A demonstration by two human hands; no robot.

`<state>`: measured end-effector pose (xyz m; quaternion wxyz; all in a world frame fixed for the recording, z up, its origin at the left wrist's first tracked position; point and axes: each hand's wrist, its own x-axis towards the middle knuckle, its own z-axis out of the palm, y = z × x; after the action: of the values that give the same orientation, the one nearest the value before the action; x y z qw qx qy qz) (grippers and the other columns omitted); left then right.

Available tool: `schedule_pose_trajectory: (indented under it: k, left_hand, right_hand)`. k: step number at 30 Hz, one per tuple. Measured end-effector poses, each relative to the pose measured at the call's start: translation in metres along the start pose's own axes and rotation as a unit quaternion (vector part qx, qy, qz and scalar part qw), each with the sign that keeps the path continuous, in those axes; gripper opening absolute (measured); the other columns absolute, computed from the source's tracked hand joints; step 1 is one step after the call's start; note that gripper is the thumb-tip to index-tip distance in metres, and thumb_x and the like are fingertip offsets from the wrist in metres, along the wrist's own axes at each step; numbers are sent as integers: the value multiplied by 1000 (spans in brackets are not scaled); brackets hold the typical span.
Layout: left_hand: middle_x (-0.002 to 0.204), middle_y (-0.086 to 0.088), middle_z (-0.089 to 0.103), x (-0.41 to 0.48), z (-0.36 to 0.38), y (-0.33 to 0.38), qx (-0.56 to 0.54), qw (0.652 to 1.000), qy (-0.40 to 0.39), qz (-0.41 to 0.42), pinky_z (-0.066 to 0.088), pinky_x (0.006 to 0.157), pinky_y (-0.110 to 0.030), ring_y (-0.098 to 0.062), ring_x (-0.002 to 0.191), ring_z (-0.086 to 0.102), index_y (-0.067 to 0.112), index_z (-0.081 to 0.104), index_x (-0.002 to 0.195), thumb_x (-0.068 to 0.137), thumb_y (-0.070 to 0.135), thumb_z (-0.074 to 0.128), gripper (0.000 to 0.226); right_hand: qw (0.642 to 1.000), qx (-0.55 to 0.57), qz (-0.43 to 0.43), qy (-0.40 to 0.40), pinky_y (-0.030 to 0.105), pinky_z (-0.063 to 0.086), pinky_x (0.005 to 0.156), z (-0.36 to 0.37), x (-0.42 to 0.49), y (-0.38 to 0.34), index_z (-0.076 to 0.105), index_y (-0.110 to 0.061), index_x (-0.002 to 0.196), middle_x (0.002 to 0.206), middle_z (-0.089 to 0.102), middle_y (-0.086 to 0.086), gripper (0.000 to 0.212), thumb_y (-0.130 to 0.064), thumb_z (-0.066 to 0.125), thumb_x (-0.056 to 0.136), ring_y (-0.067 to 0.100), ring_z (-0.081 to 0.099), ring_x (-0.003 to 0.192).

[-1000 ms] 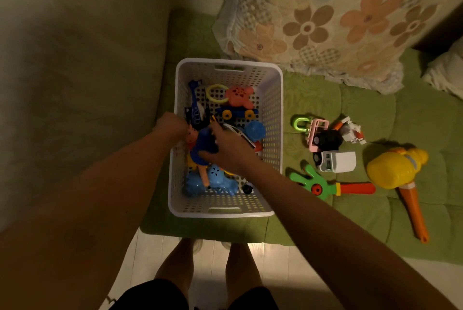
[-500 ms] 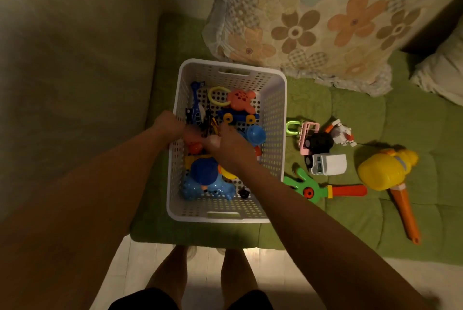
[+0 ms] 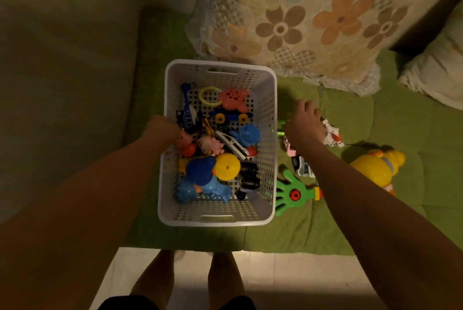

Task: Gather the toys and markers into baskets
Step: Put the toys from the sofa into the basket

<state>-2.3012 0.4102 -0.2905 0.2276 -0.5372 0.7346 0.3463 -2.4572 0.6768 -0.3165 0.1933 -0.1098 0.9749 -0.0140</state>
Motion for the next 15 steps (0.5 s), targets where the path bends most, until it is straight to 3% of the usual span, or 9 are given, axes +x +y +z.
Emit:
schedule_pose_trajectory:
  k: [2,4,6,8,10,15]
  left_hand:
    - [65,-4,36,1,2,3,-1,1000,8,-5,33,49,-22,-15,57,39,11,34,61,95,6,47,37]
    - [74,-8,43,4,5,1,24,1000,8,-7,41,60,-28,-26,79,55,6,40,65,95,5,47,30]
    - [84,-15,49,8,6,-1,35,999,0,-10,41,71,-29,-33,101,58,-1,47,73,94,5,49,21]
    - [103,-25,57,14,8,-4,32,999,-6,-6,45,76,-34,-33,104,57,-6,53,82,94,5,48,17]
    - [122,-27,55,15,9,-4,25,1000,-10,-9,48,87,-39,-35,111,56,-13,55,109,95,6,47,24]
    - [120,-18,58,15,9,-5,-6,999,9,-32,51,84,-35,-31,109,59,-5,54,118,87,18,68,41]
  right_hand:
    - [996,-57,-35,-51,58,38,103,9,2,2,26,-19,145,152,23,11,68,-28,63,89,38,26,138]
    - [990,-94,-67,-82,61,29,108,15,7,0,23,-25,148,157,15,8,77,-33,68,86,37,18,143]
    - [981,-140,-95,-98,63,20,111,22,12,-4,21,-25,150,159,14,9,81,-32,69,85,37,13,145]
    - [973,-176,-107,-109,63,15,113,29,18,-7,22,-25,150,157,21,10,79,-28,67,86,36,14,146]
    - [969,-192,-103,-113,62,14,114,38,20,-8,27,-24,149,153,31,9,73,-24,65,87,34,20,145]
    - [974,-189,-87,-87,59,17,115,59,19,2,33,-23,145,146,42,8,63,-16,61,90,32,35,138]
